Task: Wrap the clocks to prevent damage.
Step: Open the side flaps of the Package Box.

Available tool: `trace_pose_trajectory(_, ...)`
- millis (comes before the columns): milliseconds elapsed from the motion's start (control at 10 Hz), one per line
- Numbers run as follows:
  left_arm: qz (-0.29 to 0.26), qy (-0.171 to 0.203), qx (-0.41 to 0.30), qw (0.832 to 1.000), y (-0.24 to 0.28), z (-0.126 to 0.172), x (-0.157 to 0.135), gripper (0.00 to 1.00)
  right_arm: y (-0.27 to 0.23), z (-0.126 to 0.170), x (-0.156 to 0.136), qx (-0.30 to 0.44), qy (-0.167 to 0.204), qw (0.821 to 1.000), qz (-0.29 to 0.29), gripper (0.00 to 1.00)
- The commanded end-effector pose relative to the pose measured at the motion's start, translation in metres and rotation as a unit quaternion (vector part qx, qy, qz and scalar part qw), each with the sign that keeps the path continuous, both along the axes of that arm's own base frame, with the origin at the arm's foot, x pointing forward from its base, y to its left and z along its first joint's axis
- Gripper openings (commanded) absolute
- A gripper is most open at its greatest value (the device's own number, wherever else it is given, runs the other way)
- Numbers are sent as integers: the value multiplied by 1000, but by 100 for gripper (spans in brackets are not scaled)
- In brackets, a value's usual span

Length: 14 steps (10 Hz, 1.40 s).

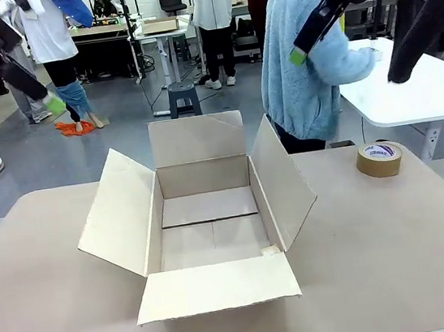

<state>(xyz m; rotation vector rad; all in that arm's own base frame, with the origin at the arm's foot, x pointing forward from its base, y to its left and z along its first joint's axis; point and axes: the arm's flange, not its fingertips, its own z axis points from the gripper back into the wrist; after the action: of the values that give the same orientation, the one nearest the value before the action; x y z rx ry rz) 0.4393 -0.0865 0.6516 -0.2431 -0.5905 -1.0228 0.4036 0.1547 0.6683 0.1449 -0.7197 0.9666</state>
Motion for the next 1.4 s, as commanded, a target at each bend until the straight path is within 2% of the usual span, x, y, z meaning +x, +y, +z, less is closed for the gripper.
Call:
trace_pose_trajectory(0,-121,-38,-90,988,27,-4,3,100,-39,-14,10,85,34,991,102,100)
trace_pose_trajectory(100,-131,-55,-109,984,36,-11,4,100,-54,-23,17,110,41,986,123,100)
trace_pose_trajectory(200,-128,-73,-123,982,41,-21,6,100,-70,-34,22,132,56,983,116,100)
trace_pose_trajectory(400,-86,-107,-146,980,67,-40,2,100,-98,-53,15,149,62,982,100,100)
trace_pose_trajectory(700,-58,-112,-157,980,100,-46,-12,100,-134,-66,-5,135,71,986,61,100)
trace_pose_trajectory(1100,-18,-122,-134,983,123,-38,-30,100,-165,-60,-31,135,50,989,24,100)
trace_pose_trajectory(1200,-38,-112,-149,982,120,-37,-17,100,-161,-60,-14,146,63,987,35,100)
trace_pose_trajectory(1300,-38,-112,-149,982,120,-37,-17,100,-161,-60,-14,146,63,987,35,100)
